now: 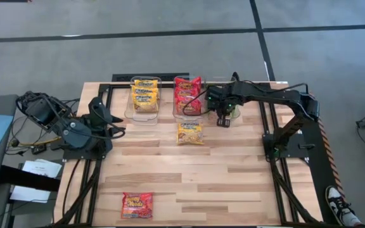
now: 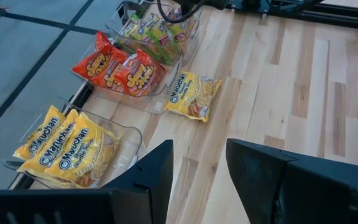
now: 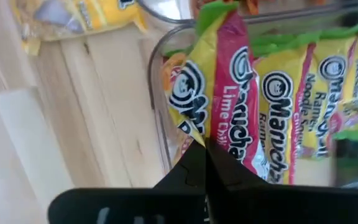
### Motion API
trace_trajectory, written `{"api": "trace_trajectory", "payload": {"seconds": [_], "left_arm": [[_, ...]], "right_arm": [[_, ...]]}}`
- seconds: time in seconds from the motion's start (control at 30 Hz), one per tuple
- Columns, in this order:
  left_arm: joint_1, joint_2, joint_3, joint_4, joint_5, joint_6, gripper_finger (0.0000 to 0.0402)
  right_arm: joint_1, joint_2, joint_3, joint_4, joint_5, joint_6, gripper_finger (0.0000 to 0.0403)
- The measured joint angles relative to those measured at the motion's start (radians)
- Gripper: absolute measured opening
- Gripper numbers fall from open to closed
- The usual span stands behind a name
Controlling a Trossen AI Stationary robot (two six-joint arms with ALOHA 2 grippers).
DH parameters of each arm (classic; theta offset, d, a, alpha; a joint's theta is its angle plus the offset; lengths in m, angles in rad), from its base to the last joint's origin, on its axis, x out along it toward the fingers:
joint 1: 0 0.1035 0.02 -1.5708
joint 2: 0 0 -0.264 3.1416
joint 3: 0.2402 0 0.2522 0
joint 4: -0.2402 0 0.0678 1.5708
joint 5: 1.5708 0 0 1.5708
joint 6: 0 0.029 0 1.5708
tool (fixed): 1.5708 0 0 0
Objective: Sort Maruchan noodles
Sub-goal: Put the green noodle pack into the right transparent bin
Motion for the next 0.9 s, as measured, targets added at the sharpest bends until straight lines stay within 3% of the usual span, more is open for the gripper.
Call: {"api": "trace_trajectory", "payload": {"seconds": [0.23, 0.73, 0.9], "left_arm": [[0.000, 0.000, 0.000, 0.000, 0.000, -0.037, 0.0137], [0.000, 0.000, 0.000, 0.000, 0.008, -0.046, 0.0137], [0.000, 0.000, 0.000, 0.000, 0.009, -0.061, 0.0137]], "right_arm": [[-0.050, 0.001, -0.050, 0.008, -0.047, 0.125, 0.0010], [-0.108, 0.020, -0.069, 0.049, -0.154, 0.189, 0.0012], [-0.103, 0.034, -0.069, 0.046, -0.157, 0.174, 0.0051]]}}
